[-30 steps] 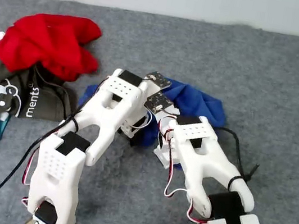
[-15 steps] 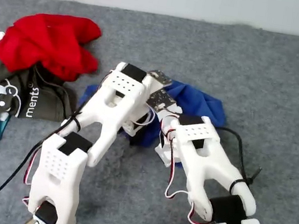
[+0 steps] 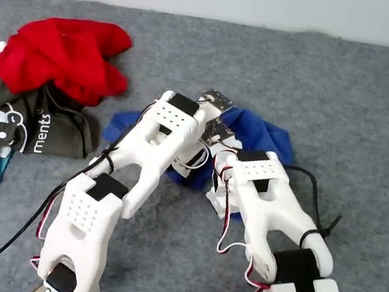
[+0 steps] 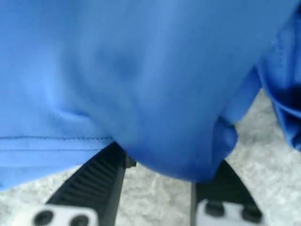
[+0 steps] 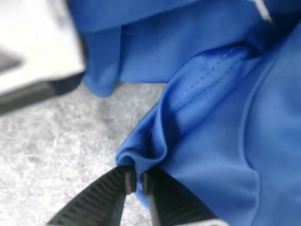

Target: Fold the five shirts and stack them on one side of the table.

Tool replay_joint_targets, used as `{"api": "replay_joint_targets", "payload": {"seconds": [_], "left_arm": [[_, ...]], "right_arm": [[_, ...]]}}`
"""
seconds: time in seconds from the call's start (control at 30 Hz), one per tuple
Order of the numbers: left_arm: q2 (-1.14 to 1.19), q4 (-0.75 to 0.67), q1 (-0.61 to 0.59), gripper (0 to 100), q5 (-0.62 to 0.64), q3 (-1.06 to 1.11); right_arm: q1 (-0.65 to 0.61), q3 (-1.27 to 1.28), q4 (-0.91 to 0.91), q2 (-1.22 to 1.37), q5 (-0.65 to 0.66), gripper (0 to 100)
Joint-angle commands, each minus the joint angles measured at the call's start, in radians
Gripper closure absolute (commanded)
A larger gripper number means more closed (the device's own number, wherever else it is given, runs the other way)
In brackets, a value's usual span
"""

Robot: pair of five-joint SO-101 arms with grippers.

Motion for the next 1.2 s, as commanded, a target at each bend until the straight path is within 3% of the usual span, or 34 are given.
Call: {"api": "replay_joint_targets", "payload": {"seconds": [0.0, 0.1, 0.23, 0.4, 0.57, 0.87, 1.17], "left_arm": [[-0.005, -0.075, 0.201, 89, -0.003, -0.065], [0.002, -0.078, 0.204, 99, -0.005, -0.07], [-0.026, -0.037, 0.206, 99, -0.005, -0.107], [-0.135, 0.121, 0.204, 99, -0.005, -0.226], [-0.265, 0.304, 0.199, 99, -0.135, -0.335], [-0.52, 0.299, 0.089, 99, -0.213, -0.34], [-0.402, 0.261, -0.041, 98, -0.21, -0.274]], "right_arm": [[-0.031, -0.005, 0.007, 0.058, 0.032, 98.8], [-0.033, -0.005, 0.007, 0.058, 0.032, 98.8], [-0.033, -0.005, 0.007, 0.058, 0.032, 98.8], [-0.033, -0.005, 0.007, 0.059, 0.032, 98.8], [-0.033, -0.005, 0.007, 0.059, 0.032, 98.8], [-0.021, -0.003, 0.008, 0.058, 0.032, 98.8], [0.054, -0.029, 0.07, -0.082, 0.034, 98.8]]}}
